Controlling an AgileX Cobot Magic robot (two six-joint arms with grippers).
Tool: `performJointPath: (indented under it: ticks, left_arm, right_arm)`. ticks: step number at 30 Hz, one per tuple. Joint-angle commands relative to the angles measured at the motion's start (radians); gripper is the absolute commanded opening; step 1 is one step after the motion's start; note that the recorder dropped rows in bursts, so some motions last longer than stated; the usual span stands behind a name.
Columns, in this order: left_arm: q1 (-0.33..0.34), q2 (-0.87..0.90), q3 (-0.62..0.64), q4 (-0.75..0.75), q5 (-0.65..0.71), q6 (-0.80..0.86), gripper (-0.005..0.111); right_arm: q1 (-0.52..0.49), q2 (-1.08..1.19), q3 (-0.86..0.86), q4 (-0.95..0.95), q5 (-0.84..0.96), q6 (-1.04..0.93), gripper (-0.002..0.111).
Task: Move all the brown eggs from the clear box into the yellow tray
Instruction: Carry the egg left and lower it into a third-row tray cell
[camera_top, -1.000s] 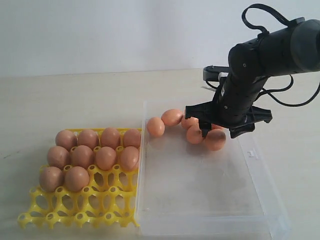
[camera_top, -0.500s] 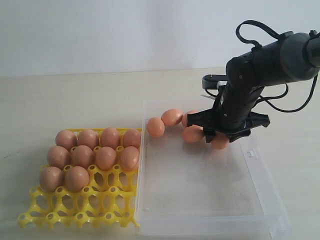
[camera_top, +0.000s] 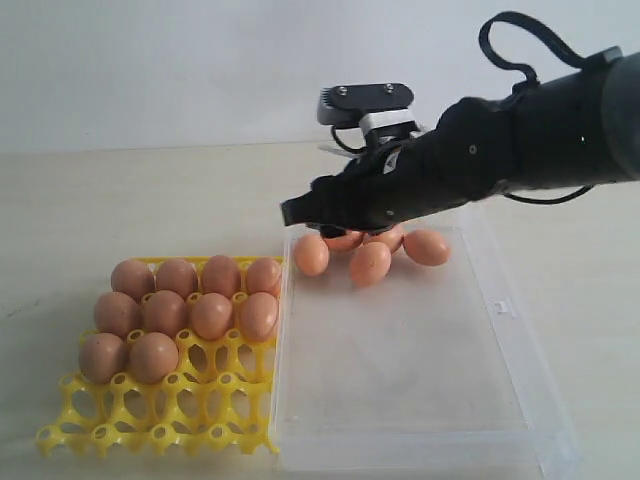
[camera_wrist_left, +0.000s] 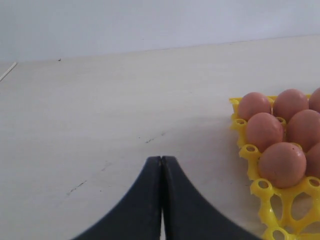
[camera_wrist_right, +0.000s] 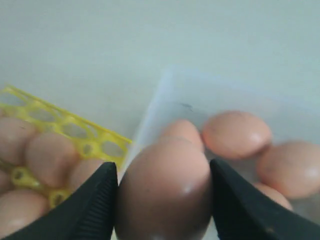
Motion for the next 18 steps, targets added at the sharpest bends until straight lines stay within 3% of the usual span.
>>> performJointPath:
  ticks: [1, 10, 18]
  left_arm:
    - [0.003, 0.004, -0.005, 0.003, -0.001, 0.003, 0.0]
    - [0.003, 0.004, -0.005, 0.003, -0.001, 0.003, 0.0]
    - [0.003, 0.004, -0.005, 0.003, -0.001, 0.003, 0.0]
  right_arm:
    - [0.127, -0.038, 0.108, 0.061, -0.308, -0.078, 0.0]
    - [0.262, 0.009, 0.198, -0.384, -0.687, 0.414, 0.0]
    - [0.264, 0.102, 0.2, -0.543, -0.769, 0.662, 0.0]
